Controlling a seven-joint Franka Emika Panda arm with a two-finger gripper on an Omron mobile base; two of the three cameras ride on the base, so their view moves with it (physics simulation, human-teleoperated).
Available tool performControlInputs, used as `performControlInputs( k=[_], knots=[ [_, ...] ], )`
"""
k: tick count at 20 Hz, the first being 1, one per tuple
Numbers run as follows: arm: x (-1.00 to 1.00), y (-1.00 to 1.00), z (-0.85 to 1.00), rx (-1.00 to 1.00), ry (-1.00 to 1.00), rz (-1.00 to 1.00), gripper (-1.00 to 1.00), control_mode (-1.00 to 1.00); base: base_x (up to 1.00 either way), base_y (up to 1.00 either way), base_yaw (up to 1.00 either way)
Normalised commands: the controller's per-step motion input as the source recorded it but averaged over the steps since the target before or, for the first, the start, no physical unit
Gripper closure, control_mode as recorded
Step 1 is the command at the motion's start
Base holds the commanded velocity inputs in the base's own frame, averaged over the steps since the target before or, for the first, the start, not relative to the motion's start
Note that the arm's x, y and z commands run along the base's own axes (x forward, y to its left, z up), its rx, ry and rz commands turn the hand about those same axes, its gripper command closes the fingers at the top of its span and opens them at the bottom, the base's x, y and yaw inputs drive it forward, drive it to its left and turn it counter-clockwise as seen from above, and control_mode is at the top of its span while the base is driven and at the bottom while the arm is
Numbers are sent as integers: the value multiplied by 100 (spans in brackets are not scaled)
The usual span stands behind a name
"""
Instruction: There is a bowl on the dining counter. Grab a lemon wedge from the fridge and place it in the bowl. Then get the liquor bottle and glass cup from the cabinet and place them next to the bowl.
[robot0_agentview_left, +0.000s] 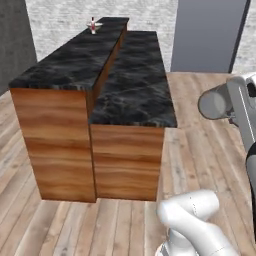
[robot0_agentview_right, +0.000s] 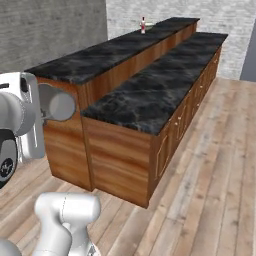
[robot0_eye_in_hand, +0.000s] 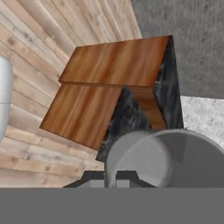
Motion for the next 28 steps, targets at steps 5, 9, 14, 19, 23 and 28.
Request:
performControlInputs(
  k=[5, 9, 14, 19, 23, 28],
  knots=[
    [0, 0, 0, 0, 0, 0, 100, 100, 1, 100, 17],
    [0, 0, 0, 0, 0, 0, 100, 100, 15, 100, 16],
    [0, 0, 0, 0, 0, 0, 100, 100, 31, 100, 11],
    [0, 0, 0, 0, 0, 0, 100, 100, 47, 100, 7],
    [0, 0, 0, 0, 0, 0, 100, 100, 67, 100, 2],
    [0, 0, 0, 0, 0, 0, 100, 100, 96, 100, -7]
  ],
)
